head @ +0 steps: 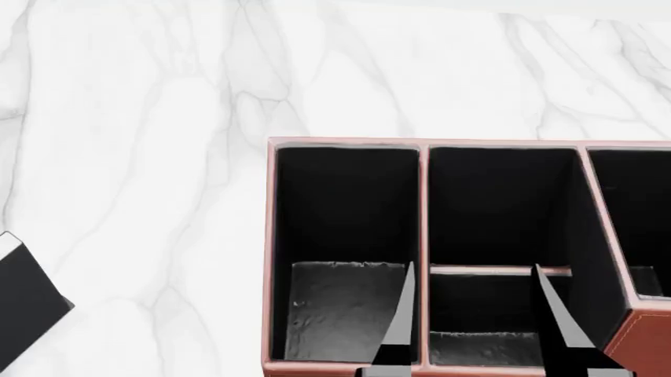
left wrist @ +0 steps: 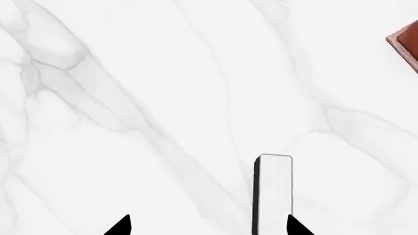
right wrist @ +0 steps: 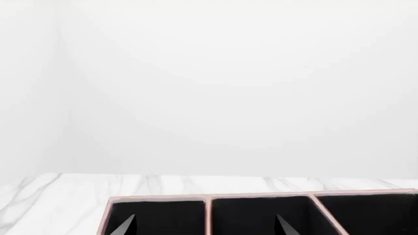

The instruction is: Pick up the book and place it in the left compartment of the caddy.

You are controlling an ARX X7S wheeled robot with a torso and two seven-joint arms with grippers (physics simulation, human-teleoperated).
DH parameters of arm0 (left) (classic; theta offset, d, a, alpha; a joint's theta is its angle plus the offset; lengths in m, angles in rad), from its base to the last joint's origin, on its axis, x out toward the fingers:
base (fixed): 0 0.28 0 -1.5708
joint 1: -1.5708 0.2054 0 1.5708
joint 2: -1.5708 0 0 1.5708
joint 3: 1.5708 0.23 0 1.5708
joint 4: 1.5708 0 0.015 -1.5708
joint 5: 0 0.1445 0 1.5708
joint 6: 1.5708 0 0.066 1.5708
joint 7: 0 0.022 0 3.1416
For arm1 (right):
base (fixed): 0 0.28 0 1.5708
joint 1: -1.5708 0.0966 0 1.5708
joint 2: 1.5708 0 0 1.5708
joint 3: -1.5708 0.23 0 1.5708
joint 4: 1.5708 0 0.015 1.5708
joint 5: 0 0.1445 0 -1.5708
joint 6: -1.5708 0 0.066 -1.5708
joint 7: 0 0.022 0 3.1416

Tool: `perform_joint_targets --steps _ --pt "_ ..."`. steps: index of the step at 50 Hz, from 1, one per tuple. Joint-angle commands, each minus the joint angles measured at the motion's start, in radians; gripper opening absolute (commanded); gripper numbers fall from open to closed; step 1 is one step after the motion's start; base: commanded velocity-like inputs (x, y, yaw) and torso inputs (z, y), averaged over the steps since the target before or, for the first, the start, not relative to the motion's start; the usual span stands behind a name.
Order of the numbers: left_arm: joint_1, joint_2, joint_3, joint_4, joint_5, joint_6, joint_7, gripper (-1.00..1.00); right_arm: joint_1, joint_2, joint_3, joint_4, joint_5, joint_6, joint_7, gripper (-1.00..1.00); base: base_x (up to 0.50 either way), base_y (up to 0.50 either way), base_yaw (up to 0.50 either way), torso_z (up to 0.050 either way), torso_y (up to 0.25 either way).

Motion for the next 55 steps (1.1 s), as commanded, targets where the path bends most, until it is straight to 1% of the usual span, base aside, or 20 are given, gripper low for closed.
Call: perform_joint_targets --steps 1,7,22,41,51,55 --pt "0.034 0.015 -0.056 0.052 -0.053 -0.017 0.045 1.00 0.000 -0.018 0.020 0.006 -0.022 -0.008 -0.021 1.00 0.00 0.00 0.00 0.000 0.000" --pt "0.076 0.002 -0.064 0.109 -0.073 -0.035 0.040 1.00 -0.001 -0.016 0.017 0.007 -0.024 -0.011 -0.021 1.00 0.00 0.00 0.00 0.000 0.000" --pt "0.142 -0.001 -0.066 0.152 -0.089 -0.040 0.028 1.00 -0.001 -0.012 0.015 0.005 -0.022 -0.012 -0.017 1.00 0.00 0.00 0.00 0.000 0.000" --pt "0.232 -0.002 -0.074 0.172 -0.106 -0.022 0.004 1.00 0.001 -0.007 0.011 0.000 -0.020 -0.008 -0.010 1.00 0.00 0.00 0.00 0.000 0.000" --pt "0.253 -0.017 -0.079 0.203 -0.116 -0.036 -0.004 1.00 0.002 -0.004 0.007 -0.004 -0.023 -0.008 -0.005 1.00 0.00 0.00 0.00 0.000 0.000" --pt "0.258 -0.011 -0.078 0.192 -0.115 -0.028 -0.002 1.00 0.002 -0.003 0.009 -0.002 -0.022 -0.012 -0.005 1.00 0.00 0.00 0.00 0.000 0.000"
